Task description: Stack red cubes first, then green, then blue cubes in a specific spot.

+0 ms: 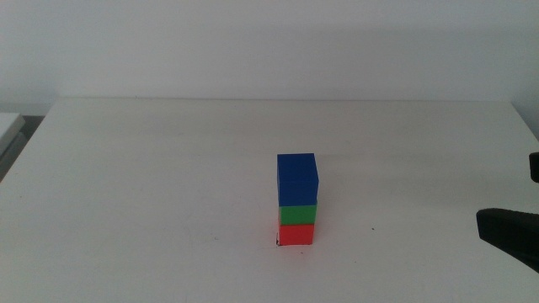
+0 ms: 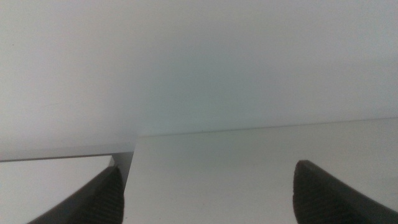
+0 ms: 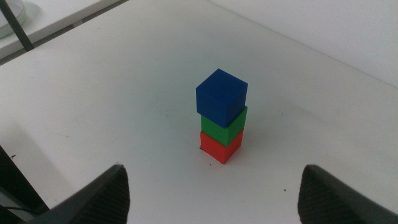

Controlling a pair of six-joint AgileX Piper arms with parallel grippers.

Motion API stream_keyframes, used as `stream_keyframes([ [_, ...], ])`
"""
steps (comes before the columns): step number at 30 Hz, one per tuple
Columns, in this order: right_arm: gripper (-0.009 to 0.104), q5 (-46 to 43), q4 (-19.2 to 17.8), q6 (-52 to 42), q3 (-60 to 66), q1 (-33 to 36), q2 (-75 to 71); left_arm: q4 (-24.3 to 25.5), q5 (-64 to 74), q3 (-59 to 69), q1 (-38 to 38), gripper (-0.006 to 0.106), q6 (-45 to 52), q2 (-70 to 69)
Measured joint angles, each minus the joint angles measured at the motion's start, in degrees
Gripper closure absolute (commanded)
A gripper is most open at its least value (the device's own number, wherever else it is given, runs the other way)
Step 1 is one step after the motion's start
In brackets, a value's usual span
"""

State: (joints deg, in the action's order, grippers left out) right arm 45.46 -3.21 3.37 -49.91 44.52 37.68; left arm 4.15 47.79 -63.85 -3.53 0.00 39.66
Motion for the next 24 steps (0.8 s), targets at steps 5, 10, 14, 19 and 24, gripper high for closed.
stream_keyframes([
  [5, 0.003, 0.00, 0.00, 0.00, 0.00, 0.00, 0.00, -0.11, -1.92, 1.20, 0.00, 0.009, 0.00, -1.09],
  [10, 0.003, -4.42, -2.48, 0.00, 4.49, 0.00, -2.35, -2.85, -9.69, 9.22, 0.00, 0.009, 0.00, -5.56],
  [14, 0.003, -10.27, -7.32, 0.00, 12.52, 0.00, -7.75, -7.57, -14.25, 19.69, 0.00, 0.009, 0.00, -11.40],
  [19, 0.003, -15.01, -7.97, 0.00, 23.44, -2.56, -14.63, -7.68, -18.84, 32.79, 0.00, 0.009, 0.00, -20.44],
  [24, 0.003, -23.32, -6.05, 0.00, 31.77, -7.73, -17.24, -7.68, -24.26, 44.14, 0.00, 0.009, 0.00, -30.19],
])
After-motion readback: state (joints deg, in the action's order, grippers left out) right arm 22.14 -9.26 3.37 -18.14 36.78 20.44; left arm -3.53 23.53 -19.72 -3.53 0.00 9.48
